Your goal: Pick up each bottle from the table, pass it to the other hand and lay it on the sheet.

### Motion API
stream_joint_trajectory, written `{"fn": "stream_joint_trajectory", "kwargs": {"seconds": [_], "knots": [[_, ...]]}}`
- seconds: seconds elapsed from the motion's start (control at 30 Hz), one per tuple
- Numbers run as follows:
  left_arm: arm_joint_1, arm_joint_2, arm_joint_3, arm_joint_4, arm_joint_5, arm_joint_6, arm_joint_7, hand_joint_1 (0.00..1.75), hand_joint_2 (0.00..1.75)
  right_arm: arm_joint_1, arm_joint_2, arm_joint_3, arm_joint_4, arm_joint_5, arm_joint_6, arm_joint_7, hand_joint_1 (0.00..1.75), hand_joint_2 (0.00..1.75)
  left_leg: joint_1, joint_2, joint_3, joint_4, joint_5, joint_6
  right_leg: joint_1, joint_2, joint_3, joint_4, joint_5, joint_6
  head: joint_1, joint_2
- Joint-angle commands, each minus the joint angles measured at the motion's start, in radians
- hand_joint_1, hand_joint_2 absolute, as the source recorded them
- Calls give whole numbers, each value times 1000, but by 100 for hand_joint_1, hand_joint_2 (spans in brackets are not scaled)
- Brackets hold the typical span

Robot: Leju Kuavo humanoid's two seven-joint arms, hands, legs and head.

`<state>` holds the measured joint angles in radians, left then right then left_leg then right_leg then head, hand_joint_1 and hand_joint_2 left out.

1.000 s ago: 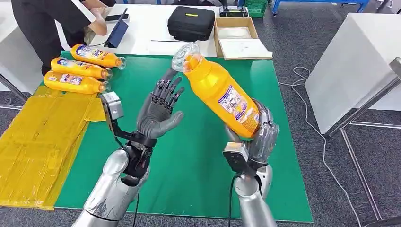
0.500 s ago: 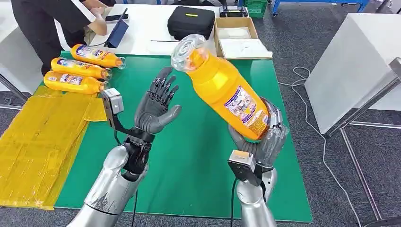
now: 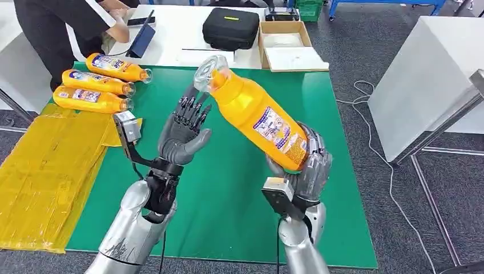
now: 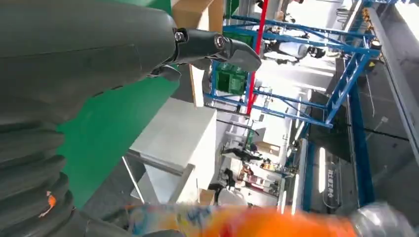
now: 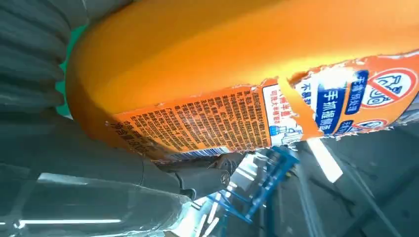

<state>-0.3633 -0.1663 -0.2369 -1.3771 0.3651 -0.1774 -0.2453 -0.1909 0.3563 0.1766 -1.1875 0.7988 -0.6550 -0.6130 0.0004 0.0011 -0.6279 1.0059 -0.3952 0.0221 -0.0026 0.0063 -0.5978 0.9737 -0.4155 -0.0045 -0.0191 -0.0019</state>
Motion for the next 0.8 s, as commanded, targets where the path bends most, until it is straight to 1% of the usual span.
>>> {"fn": "stream_joint_trajectory", "kwargs": {"seconds": [0.03,0.07,0.23,0.27,0.3,0.37,0.4,0.43,0.47,0.5,0.6,0.63,0.67,0.7,0.73,0.77,0.8], "knots": [[-6,11,7,13,-1,-4,1,0,175,-71,-7,-29,127,9,-43,19,169,175,0,1,3,-1,-1,-2,0,0,3,-1,-1,0,0,0],[-6,11,7,13,-1,-4,1,0,175,-71,-7,-29,127,9,-43,19,169,175,0,1,5,-1,-2,-2,0,1,4,0,-1,0,0,0],[-6,11,7,13,-1,-4,1,0,175,-71,-7,-29,127,9,-43,19,169,175,0,0,3,0,-1,-1,0,0,3,0,-1,0,0,0],[-7,9,1,17,-3,-6,0,0,175,-75,-7,-41,135,20,-43,29,171,175,0,1,2,0,-1,-1,0,0,2,0,0,0,0,0],[-7,6,-4,18,-4,-11,-2,0,175,-82,-7,-60,145,28,-43,57,175,175,0,1,5,0,-2,-2,0,0,4,0,-2,0,0,0],[-15,-1,-13,25,-5,-14,-2,0,175,-94,-7,-107,163,30,-43,46,171,175,0,0,2,0,0,-1,0,0,2,0,0,0,0,0],[-21,-3,-18,30,-5,-14,-2,0,175,-101,-7,-133,173,26,-43,38,175,175,-1,0,4,0,-1,-2,-1,0,4,0,-1,0,0,0],[-26,-4,-20,35,-5,-13,-2,0,175,-110,-7,-148,191,17,-43,29,171,175,0,-1,3,0,-1,-2,0,-2,4,0,-1,0,0,0],[-28,-4,-22,36,-4,-14,-2,0,175,-113,-7,-160,193,22,-43,27,173,175,0,-1,1,0,0,-1,0,-2,2,0,0,0,0,0],[-30,-5,-23,37,-4,-15,-1,0,175,-115,-7,-166,197,25,-43,29,169,175,0,-2,1,0,0,-1,0,-2,2,0,0,0,0,0],[-37,-10,-34,40,-4,-24,3,0,175,-124,-7,-163,214,38,-43,44,175,175,0,-1,3,0,-1,-2,-1,-2,4,0,-1,0,0,0],[-38,-13,-40,41,-6,-27,4,0,175,-125,-7,-160,216,42,-43,48,173,175,0,0,2,0,0,-1,0,-1,2,0,0,0,0,0],[-40,-15,-48,44,-7,-32,6,0,175,-127,-7,-152,218,46,-43,51,175,175,0,-1,2,0,0,-1,0,-1,2,0,0,0,0,0],[-40,-19,-52,46,-7,-32,6,0,175,-125,-7,-145,213,63,-43,58,171,175,0,-1,3,0,-1,-2,0,-1,3,0,-1,0,0,0],[-41,-21,-55,47,-7,-33,6,0,175,-122,-7,-137,205,77,-43,66,175,175,0,-2,3,0,-1,-2,0,-2,3,0,-1,0,0,0],[-41,-23,-58,46,-7,-36,6,0,175,-120,-7,-131,200,84,-43,72,169,175,0,-2,2,0,0,-1,0,-2,2,0,-1,0,0,0],[-40,-25,-60,46,-7,-38,6,0,175,-120,-7,-121,202,90,-43,81,173,175,0,-2,3,0,0,-1,0,-2,3,0,-1,0,0,0]]}}
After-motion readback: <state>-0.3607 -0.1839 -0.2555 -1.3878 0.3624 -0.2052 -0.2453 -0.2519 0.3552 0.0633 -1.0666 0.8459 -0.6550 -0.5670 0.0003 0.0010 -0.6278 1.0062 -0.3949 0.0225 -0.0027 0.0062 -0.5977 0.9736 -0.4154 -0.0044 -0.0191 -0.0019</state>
